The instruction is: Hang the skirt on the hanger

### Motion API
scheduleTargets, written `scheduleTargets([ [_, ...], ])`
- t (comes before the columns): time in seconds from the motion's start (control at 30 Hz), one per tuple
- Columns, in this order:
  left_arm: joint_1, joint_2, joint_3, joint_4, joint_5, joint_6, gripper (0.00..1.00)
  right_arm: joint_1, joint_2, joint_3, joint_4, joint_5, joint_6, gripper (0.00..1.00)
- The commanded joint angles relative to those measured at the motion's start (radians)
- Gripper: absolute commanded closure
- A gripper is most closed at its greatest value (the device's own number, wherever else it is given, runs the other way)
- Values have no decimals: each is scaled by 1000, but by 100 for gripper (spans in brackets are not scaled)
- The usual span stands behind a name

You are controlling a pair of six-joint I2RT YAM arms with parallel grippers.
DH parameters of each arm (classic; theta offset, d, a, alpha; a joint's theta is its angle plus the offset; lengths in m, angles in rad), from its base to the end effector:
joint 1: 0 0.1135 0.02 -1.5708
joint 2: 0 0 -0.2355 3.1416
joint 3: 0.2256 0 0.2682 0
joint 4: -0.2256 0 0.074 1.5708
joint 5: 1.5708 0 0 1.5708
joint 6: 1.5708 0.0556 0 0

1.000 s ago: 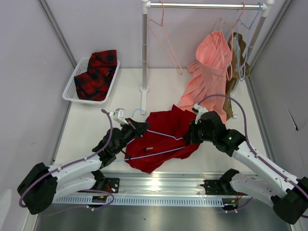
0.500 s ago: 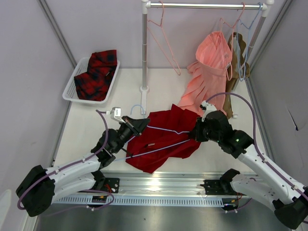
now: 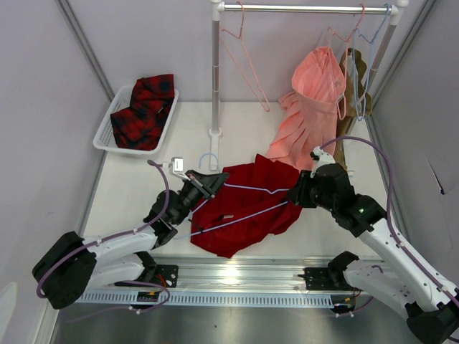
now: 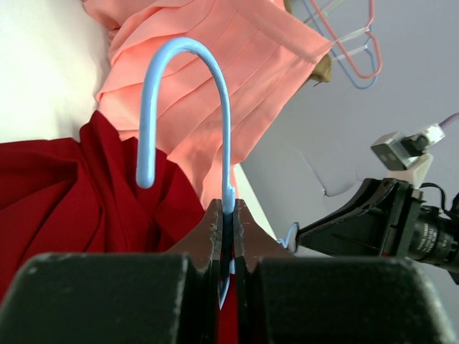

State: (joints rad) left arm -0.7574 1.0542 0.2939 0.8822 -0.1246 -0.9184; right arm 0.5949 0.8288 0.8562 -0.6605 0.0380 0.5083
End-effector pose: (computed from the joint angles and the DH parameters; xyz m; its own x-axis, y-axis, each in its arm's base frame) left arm 0.1956 -0.1754 0.1973 -0.4168 -0.6910 -0.5906 0.4297 0.4228 -0.7979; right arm 0.1875 0.1243 0.2776 -0.6883 0.1215 -0.7152 -0.2286 0.8993 0.3727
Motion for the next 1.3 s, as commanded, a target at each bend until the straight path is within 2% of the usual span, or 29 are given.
scheduleTargets([
  [0.0,-3,23,14,161,9,-43,100,-12,-22,0,-2,19,22,66],
  [0.3,-5,107,11,242,23,-65,100,-37,-68,-37,-10,16,38,59],
  [0.47,-14,150,27,276,34,-73,100,-40,-40,-40,36,-27,35,60],
  [0.6,-25,188,59,300,45,-74,100,-40,10,-36,48,-53,30,64],
  [0.73,-31,193,80,273,49,-59,100,-40,21,-48,73,-49,25,75],
  [0.83,-33,181,94,255,51,-51,100,-38,41,-45,87,-61,24,86],
  [0.87,-33,178,105,238,52,-47,100,-34,46,-43,102,-79,25,93],
  [0.97,-37,173,131,199,60,-25,100,5,61,-29,124,-93,42,99],
  [1.17,-43,187,195,133,98,16,100,91,79,32,99,-40,45,99],
  [1.23,-42,185,247,65,131,56,100,94,69,52,76,-11,38,95],
  [1.27,-43,187,261,49,163,70,100,94,60,59,53,-6,32,88],
])
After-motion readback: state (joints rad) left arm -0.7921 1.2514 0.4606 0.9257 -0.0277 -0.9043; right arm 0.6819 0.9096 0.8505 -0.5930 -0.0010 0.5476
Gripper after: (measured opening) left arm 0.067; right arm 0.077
